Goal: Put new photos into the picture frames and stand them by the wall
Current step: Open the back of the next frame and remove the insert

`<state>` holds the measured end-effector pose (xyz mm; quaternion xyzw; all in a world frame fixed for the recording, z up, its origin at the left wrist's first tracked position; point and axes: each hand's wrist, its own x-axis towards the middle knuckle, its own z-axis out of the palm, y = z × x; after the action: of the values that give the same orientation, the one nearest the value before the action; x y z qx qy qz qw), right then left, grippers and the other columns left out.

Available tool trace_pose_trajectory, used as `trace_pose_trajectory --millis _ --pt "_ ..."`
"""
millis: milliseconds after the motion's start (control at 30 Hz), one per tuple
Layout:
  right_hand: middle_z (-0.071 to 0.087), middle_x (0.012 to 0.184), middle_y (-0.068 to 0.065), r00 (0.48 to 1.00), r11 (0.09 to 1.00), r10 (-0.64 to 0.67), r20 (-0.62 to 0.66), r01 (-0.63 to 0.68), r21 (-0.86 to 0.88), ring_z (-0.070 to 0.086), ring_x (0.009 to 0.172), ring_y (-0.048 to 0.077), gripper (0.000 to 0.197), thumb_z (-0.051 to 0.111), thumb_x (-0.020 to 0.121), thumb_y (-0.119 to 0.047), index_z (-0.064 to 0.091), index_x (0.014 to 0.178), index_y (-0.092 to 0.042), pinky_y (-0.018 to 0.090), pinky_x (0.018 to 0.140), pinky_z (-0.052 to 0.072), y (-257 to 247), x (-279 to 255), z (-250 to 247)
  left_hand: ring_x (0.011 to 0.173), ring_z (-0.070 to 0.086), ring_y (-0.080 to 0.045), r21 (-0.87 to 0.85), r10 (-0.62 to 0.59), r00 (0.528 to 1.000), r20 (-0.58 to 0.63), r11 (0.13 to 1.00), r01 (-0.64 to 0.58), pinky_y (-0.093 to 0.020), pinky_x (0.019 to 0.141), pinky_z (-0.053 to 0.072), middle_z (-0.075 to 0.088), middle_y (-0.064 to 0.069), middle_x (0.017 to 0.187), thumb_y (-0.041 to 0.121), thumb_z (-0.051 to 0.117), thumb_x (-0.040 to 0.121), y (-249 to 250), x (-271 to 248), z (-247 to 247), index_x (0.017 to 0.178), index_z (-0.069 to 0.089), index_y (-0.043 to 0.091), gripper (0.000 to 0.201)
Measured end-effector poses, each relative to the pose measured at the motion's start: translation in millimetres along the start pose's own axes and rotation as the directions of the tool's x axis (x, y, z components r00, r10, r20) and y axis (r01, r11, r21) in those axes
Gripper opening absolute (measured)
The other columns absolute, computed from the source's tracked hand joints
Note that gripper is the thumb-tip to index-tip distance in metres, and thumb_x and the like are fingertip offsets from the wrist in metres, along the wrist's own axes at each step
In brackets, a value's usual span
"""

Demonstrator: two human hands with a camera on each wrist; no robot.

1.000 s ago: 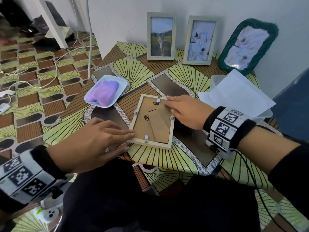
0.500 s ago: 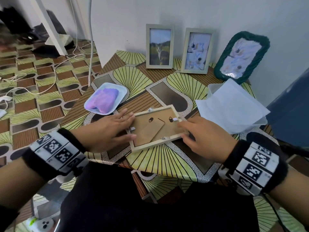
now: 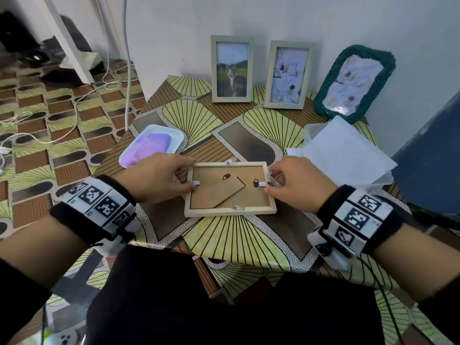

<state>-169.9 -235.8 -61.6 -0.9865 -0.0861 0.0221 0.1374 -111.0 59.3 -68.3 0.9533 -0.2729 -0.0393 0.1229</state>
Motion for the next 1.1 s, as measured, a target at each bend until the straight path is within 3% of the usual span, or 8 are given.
trace_pose_trajectory --millis 100,267,433,667,800,867,967,1100 --pt "0.043 0.064 -0.005 0.999 0.999 0.034 0.035 -0.033 -0.033 0.042 0.062 0.013 0.04 0.067 0.085 -0.039 0.043 0.059 -0.019 0.025 0.051 0.027 0.3 12.7 3.7 0.106 0.058 -0.021 0.028 0.014 0.999 0.053 0.999 -0.015 -0.038 0.094 0.046 0.063 -0.001 0.117 0.05 0.064 0.086 0.6 4.3 0.1 0.126 0.062 0.014 0.053" --pt "0.05 0.066 -0.004 0.997 0.998 0.04 0.059 -0.038 -0.044 0.052 0.068 0.016 0.038 0.068 0.085 -0.042 0.047 0.061 -0.022 0.027 0.061 0.037 1.6 21.2 5.9 0.111 0.057 -0.02 0.023 0.059 0.997 0.047 0.998 -0.06 -0.031 0.094 0.044 0.061 -0.001 0.123 0.045 0.066 0.088 1.1 9.4 0.3 0.128 0.063 0.014 0.051" --pt "0.04 0.061 -0.001 0.999 0.993 0.041 0.035 -0.037 -0.114 0.048 0.065 0.022 0.045 0.062 0.089 -0.04 0.035 0.059 -0.021 0.028 0.057 0.03 -2.2 22.7 8.9 0.111 0.054 -0.021 0.107 0.085 0.992 0.098 0.99 -0.095 -0.029 0.094 0.041 0.059 -0.005 0.122 0.044 0.06 0.092 1.3 14.8 -0.6 0.124 0.064 0.012 0.045" --pt "0.041 0.064 0.0 0.994 0.985 0.101 -0.029 -0.104 -0.136 0.049 0.072 0.025 0.044 0.066 0.084 -0.042 0.035 0.061 -0.022 0.029 0.062 0.033 -10.1 28.4 12.2 0.088 0.057 -0.022 0.119 0.004 0.995 0.098 0.993 -0.016 -0.032 0.081 0.044 0.059 -0.006 0.104 0.029 0.061 0.089 12.4 19.7 -1.6 0.076 0.061 0.011 0.022" --pt "0.043 0.059 0.0 0.985 0.983 0.169 -0.042 -0.172 -0.067 0.048 0.061 0.021 0.042 0.07 0.079 -0.037 0.04 0.057 -0.018 0.026 0.05 0.027 -8.1 33.5 10.6 0.079 0.06 -0.024 0.069 -0.082 0.995 0.062 0.995 0.077 -0.037 0.075 0.05 0.068 -0.009 0.09 0.025 0.063 0.084 16.7 24.9 -2.8 0.081 0.072 0.009 0.018" --pt "0.048 0.057 0.0 0.977 0.977 0.21 -0.048 -0.211 -0.016 0.049 0.058 0.018 0.035 0.071 0.076 -0.034 0.046 0.057 -0.017 0.025 0.049 0.032 -7.1 35.6 9.6 0.08 0.062 -0.023 -0.003 -0.13 0.991 0.027 0.991 0.131 -0.034 0.075 0.051 0.071 -0.006 0.088 0.023 0.067 0.081 16.3 27.6 -2.7 0.084 0.077 0.015 0.013" --pt "0.063 0.061 0.003 0.961 0.959 0.274 -0.022 -0.272 0.078 0.063 0.064 0.02 0.022 0.07 0.074 -0.028 0.065 0.064 -0.01 0.031 0.062 0.055 -6.3 38.6 7.7 0.086 0.063 -0.016 -0.103 -0.21 0.977 0.021 0.972 0.211 -0.025 0.073 0.045 0.074 0.001 0.096 0.02 0.073 0.078 13.0 31.5 -3.7 0.099 0.078 0.017 0.022" --pt "0.069 0.066 0.008 0.955 0.946 0.297 -0.011 -0.292 0.14 0.068 0.066 0.021 0.021 0.072 0.075 -0.026 0.073 0.07 -0.006 0.038 0.072 0.059 -3.5 38.5 6.4 0.087 0.062 -0.014 -0.057 -0.228 0.973 0.04 0.971 0.23 -0.022 0.074 0.041 0.072 0.005 0.096 0.024 0.074 0.08 12.2 34.9 -4.2 0.108 0.076 0.018 0.029"
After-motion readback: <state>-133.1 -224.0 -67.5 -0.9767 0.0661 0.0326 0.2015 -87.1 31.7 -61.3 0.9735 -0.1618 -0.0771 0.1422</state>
